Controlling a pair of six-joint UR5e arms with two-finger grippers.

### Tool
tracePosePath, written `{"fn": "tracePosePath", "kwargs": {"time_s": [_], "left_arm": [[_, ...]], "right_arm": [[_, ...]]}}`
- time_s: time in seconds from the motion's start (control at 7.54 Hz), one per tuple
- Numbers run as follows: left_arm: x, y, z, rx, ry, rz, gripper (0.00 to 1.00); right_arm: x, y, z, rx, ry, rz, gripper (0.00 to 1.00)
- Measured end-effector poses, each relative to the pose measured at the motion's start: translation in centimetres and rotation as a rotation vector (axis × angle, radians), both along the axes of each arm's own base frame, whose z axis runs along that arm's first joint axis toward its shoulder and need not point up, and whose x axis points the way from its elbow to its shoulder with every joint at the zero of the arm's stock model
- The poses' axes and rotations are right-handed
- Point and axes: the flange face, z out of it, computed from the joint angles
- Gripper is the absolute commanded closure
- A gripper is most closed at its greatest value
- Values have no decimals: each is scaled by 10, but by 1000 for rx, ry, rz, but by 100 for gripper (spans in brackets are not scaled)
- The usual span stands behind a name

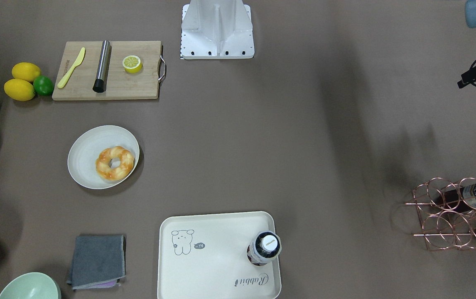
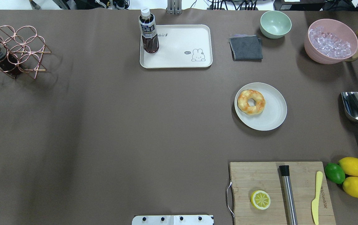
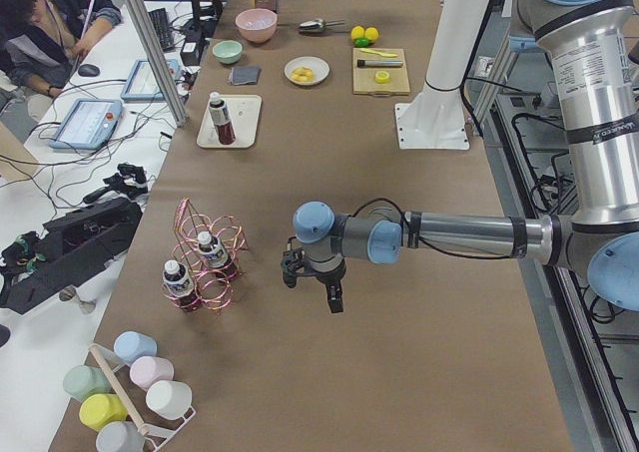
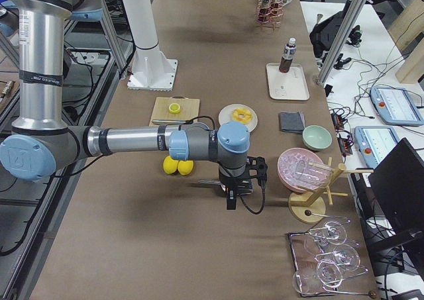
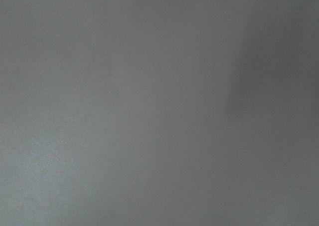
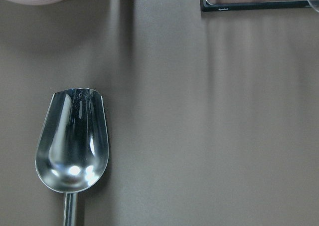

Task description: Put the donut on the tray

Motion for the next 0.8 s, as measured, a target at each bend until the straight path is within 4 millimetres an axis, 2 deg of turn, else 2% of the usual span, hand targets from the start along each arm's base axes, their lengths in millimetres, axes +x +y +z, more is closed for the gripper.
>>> {"fn": "tracePosePath", "kwargs": {"time_s": [0.4, 0.8], "left_arm": [[0, 0, 0, 0, 0, 0, 2], [1, -2, -2, 3, 1, 1, 2]], "right_arm": [[1, -3, -1, -5, 2, 11, 0], [15, 5, 5, -27, -28, 52, 0]]}}
